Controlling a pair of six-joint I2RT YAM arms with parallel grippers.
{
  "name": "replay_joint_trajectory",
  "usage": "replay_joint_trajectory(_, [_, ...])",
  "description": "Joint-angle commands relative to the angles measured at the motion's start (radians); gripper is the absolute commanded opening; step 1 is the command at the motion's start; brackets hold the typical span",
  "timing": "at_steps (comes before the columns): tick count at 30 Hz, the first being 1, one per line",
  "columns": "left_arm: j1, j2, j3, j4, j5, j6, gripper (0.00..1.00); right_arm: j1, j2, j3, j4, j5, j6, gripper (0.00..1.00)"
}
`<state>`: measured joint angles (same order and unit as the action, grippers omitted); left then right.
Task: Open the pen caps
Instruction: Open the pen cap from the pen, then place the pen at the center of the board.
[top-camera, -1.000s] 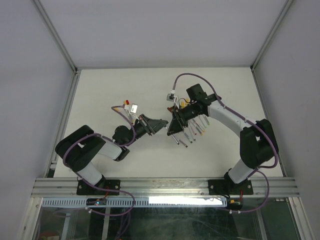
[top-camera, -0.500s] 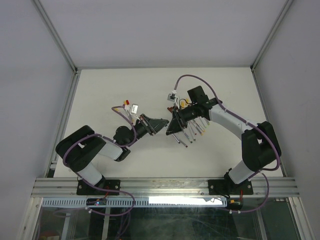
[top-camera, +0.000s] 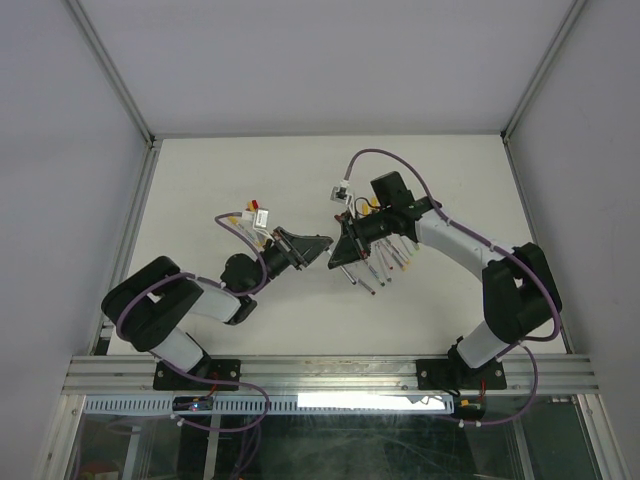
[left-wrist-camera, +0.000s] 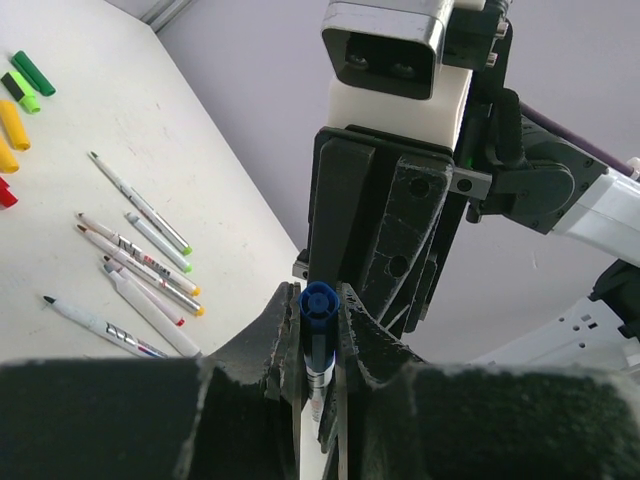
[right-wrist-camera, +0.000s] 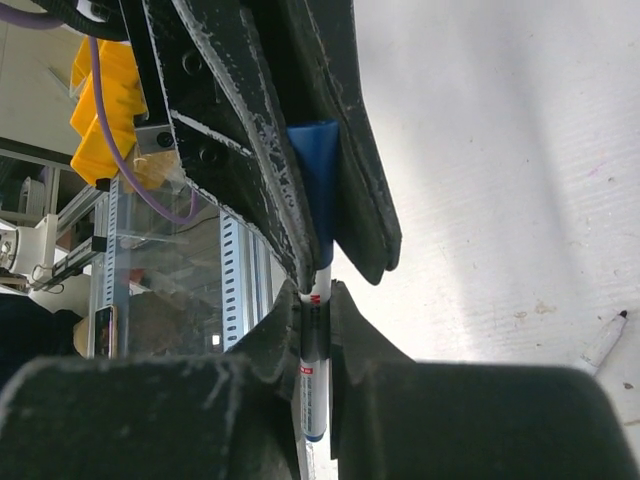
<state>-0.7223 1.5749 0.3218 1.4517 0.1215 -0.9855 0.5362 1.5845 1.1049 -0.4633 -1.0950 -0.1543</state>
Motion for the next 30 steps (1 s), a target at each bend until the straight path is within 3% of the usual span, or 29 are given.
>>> replay_joint_trajectory(1, [0.047, -0.069, -0.016, 0.289, -0.06, 0.032, 0.0, 0.008, -0.018, 0.038, -0.013, -0.032, 0.019, 0.0])
replay_joint_trajectory(16, [0.309, -0.209, 0.041, 0.16, -0.088, 0.014, 0.0, 0.059, 0.053, 0.066, -0.09, -0.006, -0.036, 0.0])
replay_joint_trajectory(20, [0.329, -0.27, 0.032, 0.034, -0.062, 0.029, 0.0, 0.073, 0.053, 0.043, -0.066, 0.227, -0.005, 0.0])
replay_joint_trajectory(30, [0.328, -0.524, -0.049, -0.532, -0.107, 0.037, 0.0, 0.213, 0.162, 0.096, -0.124, 0.647, 0.009, 0.0])
